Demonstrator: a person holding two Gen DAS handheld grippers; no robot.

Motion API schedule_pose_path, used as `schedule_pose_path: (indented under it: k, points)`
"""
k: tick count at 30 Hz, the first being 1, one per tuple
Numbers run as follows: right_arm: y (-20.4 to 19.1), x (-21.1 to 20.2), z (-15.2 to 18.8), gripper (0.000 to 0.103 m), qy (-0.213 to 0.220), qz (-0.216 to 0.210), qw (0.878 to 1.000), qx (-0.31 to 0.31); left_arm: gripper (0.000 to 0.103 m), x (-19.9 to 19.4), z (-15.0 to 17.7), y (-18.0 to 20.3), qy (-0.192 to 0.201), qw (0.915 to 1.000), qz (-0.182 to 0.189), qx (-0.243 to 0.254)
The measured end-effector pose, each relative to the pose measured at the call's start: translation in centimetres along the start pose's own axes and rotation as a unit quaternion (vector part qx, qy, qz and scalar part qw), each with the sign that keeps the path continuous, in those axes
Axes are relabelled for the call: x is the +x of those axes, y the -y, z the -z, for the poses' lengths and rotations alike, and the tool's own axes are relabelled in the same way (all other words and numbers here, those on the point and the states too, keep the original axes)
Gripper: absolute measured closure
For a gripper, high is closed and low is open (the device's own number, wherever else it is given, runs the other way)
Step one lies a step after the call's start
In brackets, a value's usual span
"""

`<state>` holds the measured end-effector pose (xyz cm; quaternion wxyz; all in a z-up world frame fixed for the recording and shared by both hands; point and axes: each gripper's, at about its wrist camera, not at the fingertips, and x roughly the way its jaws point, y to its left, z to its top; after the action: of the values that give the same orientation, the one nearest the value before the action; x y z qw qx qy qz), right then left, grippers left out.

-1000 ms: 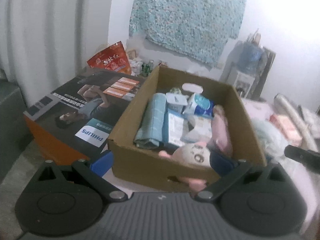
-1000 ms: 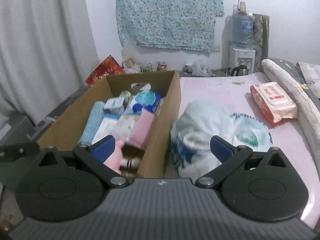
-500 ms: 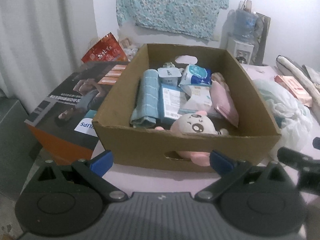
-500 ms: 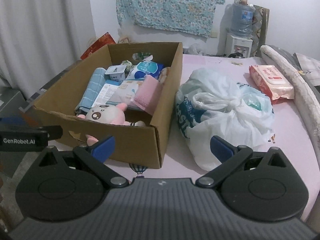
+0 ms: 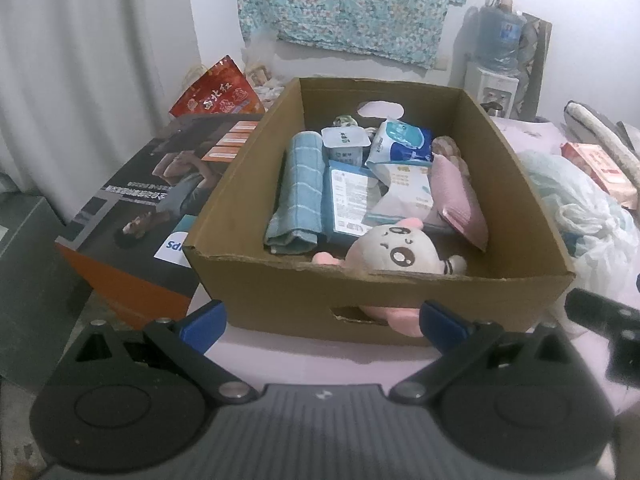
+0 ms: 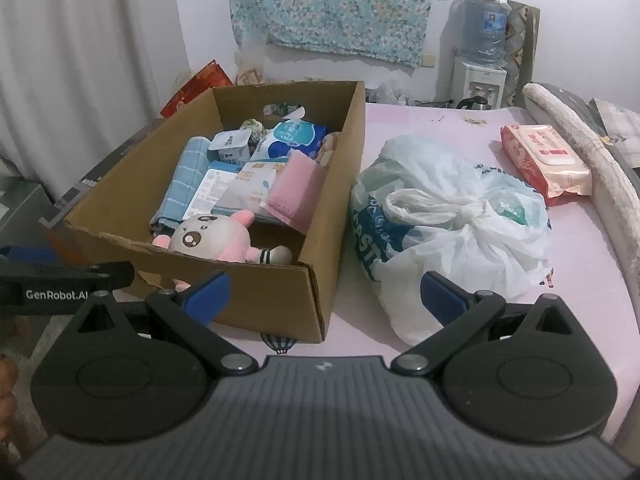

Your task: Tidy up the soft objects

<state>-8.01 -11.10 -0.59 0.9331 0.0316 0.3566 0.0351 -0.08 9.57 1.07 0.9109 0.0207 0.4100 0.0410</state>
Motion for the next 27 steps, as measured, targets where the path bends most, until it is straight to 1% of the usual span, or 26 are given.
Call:
schedule_pose_path:
  k: [8, 11, 16, 27]
  points:
    - [0.09, 0.02, -0.15, 0.001, -0.006, 0.002, 1.0, 0.003, 0.0, -0.29, -0.09, 0.36, 0.004, 0.9997, -0.009, 0.02]
    - [0.07, 0.05, -0.14, 0.001, -0.007, 0.001, 1.0, 0.005, 0.0, -0.37, -0.04, 0.5, 0.003, 0.9997, -0.005, 0.025]
    - [0.0, 0.56, 0.14, 0.001, -0.022, -0.002, 1.0, 0.007, 0.0, -0.37, -0.06, 0.83, 0.0, 0.9995, -0.001, 0.032]
    - [-0.07, 0.78, -0.01, 0.001, -0.026, -0.004, 1.0, 0.007, 0.0, -0.04, -0.14, 0.69, -0.006, 0.9996, 0.0, 0.028]
